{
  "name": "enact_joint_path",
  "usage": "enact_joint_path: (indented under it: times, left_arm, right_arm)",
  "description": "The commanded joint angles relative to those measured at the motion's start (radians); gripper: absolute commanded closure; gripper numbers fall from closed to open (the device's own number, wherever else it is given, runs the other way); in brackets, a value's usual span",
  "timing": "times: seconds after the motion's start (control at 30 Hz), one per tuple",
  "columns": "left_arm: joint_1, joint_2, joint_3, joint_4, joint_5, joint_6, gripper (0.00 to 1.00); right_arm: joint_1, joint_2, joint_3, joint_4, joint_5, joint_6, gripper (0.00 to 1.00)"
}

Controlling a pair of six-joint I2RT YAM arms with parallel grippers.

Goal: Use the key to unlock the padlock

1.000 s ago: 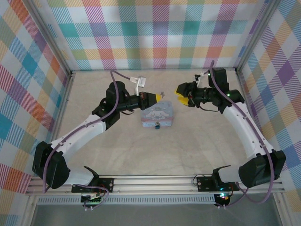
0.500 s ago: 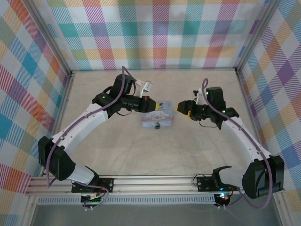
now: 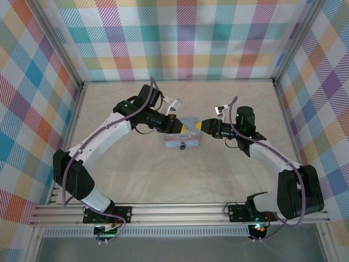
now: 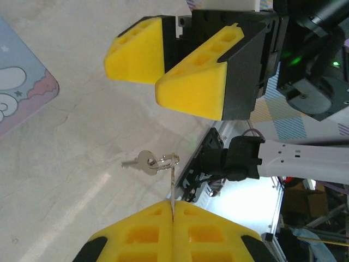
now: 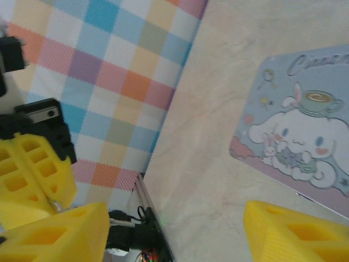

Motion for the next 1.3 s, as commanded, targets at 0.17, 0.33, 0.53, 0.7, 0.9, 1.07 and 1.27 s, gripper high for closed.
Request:
enact_joint_path:
  times: [0.17, 0.33, 0.53, 0.7, 0.9, 1.07, 1.27]
  left_arm:
    - [0.002, 0.007, 0.039, -0.051, 0.077, 0.043, 1.00]
    - [0.000, 0.004, 0.032, -0.029, 0.090, 0.039, 1.00]
    - [0.000, 0.000, 0.020, -0.008, 0.099, 0.027, 1.00]
    - [-0.002, -0.005, 0.014, 0.001, 0.103, 0.025, 1.00]
    - [-0.005, -0.002, 0.012, 0.011, 0.112, 0.019, 1.00]
    - [-0.012, 0.000, 0.012, 0.020, 0.121, 0.018, 1.00]
    - [-0.014, -0.003, 0.008, 0.027, 0.128, 0.018, 1.00]
  right_arm:
    - [0.050, -0.007, 0.010, 0.328, -0.138, 0.090, 0.41]
    - [0.072, -0.015, 0.015, 0.301, -0.147, 0.062, 0.43]
    - [0.100, -0.034, 0.024, 0.257, -0.180, 0.025, 0.50]
    - [0.113, -0.050, 0.023, 0.264, -0.207, 0.023, 0.53]
    - [0.120, -0.065, 0.026, 0.254, -0.221, 0.014, 0.55]
    - [0.127, -0.068, 0.038, 0.224, -0.228, -0.007, 0.62]
    - [0.127, -0.072, 0.044, 0.195, -0.229, -0.030, 0.79]
